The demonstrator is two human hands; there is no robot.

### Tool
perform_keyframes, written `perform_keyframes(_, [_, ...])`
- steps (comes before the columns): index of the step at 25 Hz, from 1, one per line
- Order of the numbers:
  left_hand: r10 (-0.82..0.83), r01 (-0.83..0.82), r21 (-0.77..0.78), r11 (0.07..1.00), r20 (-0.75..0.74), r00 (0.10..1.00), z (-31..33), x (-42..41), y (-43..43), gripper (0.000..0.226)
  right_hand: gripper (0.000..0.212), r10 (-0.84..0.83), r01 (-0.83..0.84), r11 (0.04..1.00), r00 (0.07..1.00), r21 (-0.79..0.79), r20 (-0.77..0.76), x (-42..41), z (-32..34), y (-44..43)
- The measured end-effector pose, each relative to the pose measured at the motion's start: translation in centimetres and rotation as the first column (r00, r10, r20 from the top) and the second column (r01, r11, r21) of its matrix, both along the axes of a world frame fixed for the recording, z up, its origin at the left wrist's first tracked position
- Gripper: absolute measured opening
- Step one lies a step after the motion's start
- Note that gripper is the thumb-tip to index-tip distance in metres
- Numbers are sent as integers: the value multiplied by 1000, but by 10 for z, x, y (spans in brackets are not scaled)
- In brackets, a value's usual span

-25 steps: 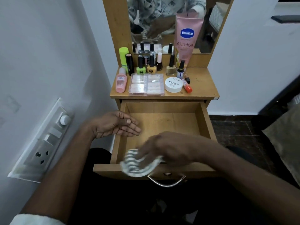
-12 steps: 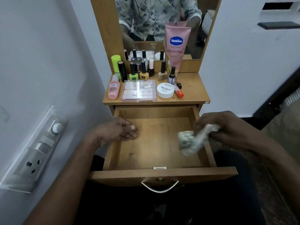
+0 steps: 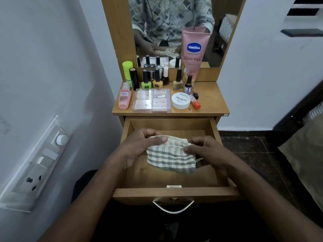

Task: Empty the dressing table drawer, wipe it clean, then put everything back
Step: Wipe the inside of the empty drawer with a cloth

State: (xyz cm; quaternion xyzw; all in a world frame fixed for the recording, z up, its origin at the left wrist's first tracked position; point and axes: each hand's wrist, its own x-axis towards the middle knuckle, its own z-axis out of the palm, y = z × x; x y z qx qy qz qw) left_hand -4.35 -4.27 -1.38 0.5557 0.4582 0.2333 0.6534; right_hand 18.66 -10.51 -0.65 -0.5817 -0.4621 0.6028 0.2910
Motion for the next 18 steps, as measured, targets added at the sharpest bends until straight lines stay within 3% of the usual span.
perform_keyframes(2, [97, -43, -243, 969, 214, 972, 2, 2, -2, 50, 22, -96, 97, 995, 987, -1, -131, -3, -2, -1])
perform_keyframes(4, [59, 46, -304, 952, 326, 944, 5, 0, -4, 51, 33, -198, 198, 980, 956, -22, -217, -8, -4, 2])
perform_keyframes(7, [-40, 91, -199, 976, 249, 968, 3, 3, -7, 41, 38, -262, 253, 965, 927, -67, -270, -9, -7, 3])
perform_keyframes(11, [47, -25, -121, 992, 183, 982, -4, 10, -8, 36, 30, -78, 61, 995, 969, -79, -233, -10, 1, -8])
perform_keyframes(13, [103, -92, -74, 993, 165, 981, -3, 12, -5, 40, 25, -198, 220, 971, 960, 93, -198, 2, 21, -2])
perform_keyframes(14, [119, -113, -49, 992, 141, 983, -3, 12, -2, 42, 23, -306, 344, 915, 932, 212, -193, 12, 34, 3])
perform_keyframes(16, [136, -135, -22, 991, 57, 989, -2, 10, 1, 43, 21, -524, 512, 716, 843, 475, -121, 32, 62, 15])
perform_keyframes(18, [146, -146, -13, 989, -21, 989, -8, 6, 2, 39, 18, -700, 403, 509, 708, 761, 93, 51, 76, 36])
